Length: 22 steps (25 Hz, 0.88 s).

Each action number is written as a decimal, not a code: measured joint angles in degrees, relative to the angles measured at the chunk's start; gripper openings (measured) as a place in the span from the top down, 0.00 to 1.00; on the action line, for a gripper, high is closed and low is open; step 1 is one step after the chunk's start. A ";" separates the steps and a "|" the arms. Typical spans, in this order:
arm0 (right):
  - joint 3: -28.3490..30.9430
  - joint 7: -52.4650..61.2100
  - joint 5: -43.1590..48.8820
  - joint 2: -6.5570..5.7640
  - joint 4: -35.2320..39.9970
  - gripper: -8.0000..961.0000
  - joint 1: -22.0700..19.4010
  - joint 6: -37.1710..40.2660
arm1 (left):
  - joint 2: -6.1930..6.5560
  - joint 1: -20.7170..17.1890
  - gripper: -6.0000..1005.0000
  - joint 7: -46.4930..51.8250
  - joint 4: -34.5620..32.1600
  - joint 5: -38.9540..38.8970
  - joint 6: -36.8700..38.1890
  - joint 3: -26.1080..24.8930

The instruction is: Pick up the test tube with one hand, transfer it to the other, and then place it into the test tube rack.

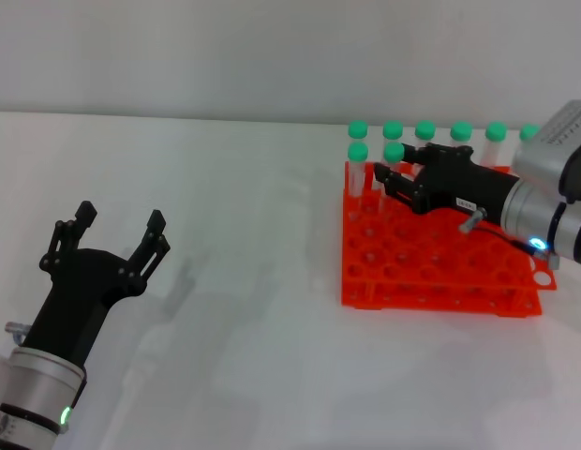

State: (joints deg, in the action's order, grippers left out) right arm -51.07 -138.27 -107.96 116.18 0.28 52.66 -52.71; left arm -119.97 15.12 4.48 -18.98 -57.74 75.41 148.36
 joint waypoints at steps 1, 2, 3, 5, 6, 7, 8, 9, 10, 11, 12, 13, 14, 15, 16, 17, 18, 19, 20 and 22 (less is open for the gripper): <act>0.11 0.06 -0.08 0.00 0.14 0.68 -0.37 -0.22 | 0.00 0.00 0.11 0.00 0.00 0.00 0.00 -0.02; 0.17 0.19 -0.15 0.00 0.25 0.68 -0.66 -0.39 | 0.00 0.01 0.11 0.00 0.00 0.00 0.00 -0.06; 0.12 0.71 -0.15 0.00 0.56 0.67 -1.07 -0.75 | 0.00 0.00 0.11 0.00 0.00 0.00 0.00 -0.08; -0.11 2.05 -0.12 0.00 1.42 0.52 -2.23 -1.75 | 0.00 0.00 0.11 0.00 0.00 0.01 0.00 -0.18; -0.17 2.58 -0.08 0.00 2.13 0.44 -3.18 -2.61 | 0.00 0.00 0.11 0.00 0.00 0.01 0.00 -0.20; -0.21 2.96 -0.05 0.00 2.73 0.39 -4.05 -3.54 | 0.00 0.00 0.11 0.00 0.00 0.01 0.00 -0.24; -0.21 3.27 -0.05 -0.02 3.39 0.34 -5.12 -4.67 | 0.00 0.00 0.11 -0.01 0.00 0.00 0.00 -0.26; -0.31 3.66 -0.03 -0.09 4.32 0.30 -6.59 -6.23 | 0.00 0.01 0.11 0.01 0.00 0.00 -0.01 -0.28; -0.45 4.01 -0.01 -0.17 5.13 0.25 -8.21 -7.76 | 0.00 0.01 0.11 0.00 0.00 0.01 0.00 -0.31; -0.61 4.27 -0.05 -0.23 6.17 0.20 -9.92 -9.51 | 0.00 0.01 0.11 0.00 0.00 0.01 0.00 -0.33; -0.73 4.42 -0.12 -0.28 7.16 0.20 -11.82 -10.96 | 0.00 0.07 0.11 0.00 0.00 -0.01 0.00 -0.35; -0.72 4.37 -0.27 -0.28 8.38 0.20 -13.78 -12.36 | 0.00 0.14 0.11 0.00 0.00 -0.09 0.00 -0.37; -0.62 4.18 -0.49 -0.22 9.36 0.20 -15.33 -13.10 | 0.00 0.29 0.11 -0.01 0.00 -0.32 -0.01 -0.40; -0.39 3.76 -1.24 -0.16 10.89 0.20 -17.50 -14.00 | 0.00 0.39 0.11 0.00 0.00 -0.57 -0.03 -0.41; -0.26 3.17 -2.02 -0.10 11.71 0.19 -19.08 -14.45 | 0.00 0.51 0.11 0.00 0.00 -1.05 -0.07 -0.43; -0.18 1.97 -3.70 -0.10 12.36 0.19 -20.73 -14.77 | 0.00 0.69 0.11 0.00 -0.01 -1.47 -0.13 -0.43; -0.18 0.39 -5.35 -0.13 12.56 0.19 -22.11 -14.91 | 0.00 0.82 0.11 0.00 -0.01 -1.94 -0.17 -0.44; -0.18 -2.10 -7.84 -0.16 12.51 0.19 -23.42 -14.94 | 0.00 0.95 0.11 0.00 -0.01 -2.15 -0.20 -0.44; -0.17 -4.78 -10.83 -0.22 12.38 0.18 -24.93 -14.96 | 0.00 1.09 0.11 0.00 -0.01 -2.51 -0.26 -0.44; -0.16 -8.84 -15.43 -0.22 12.20 0.18 -27.09 -14.99 | 0.00 1.34 0.11 0.19 0.00 -2.88 -0.36 -0.44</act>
State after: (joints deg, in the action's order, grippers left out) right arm -51.23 -147.10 -123.39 115.97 12.48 25.57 -67.70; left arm -119.97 16.46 4.67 -18.98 -60.62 75.05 147.92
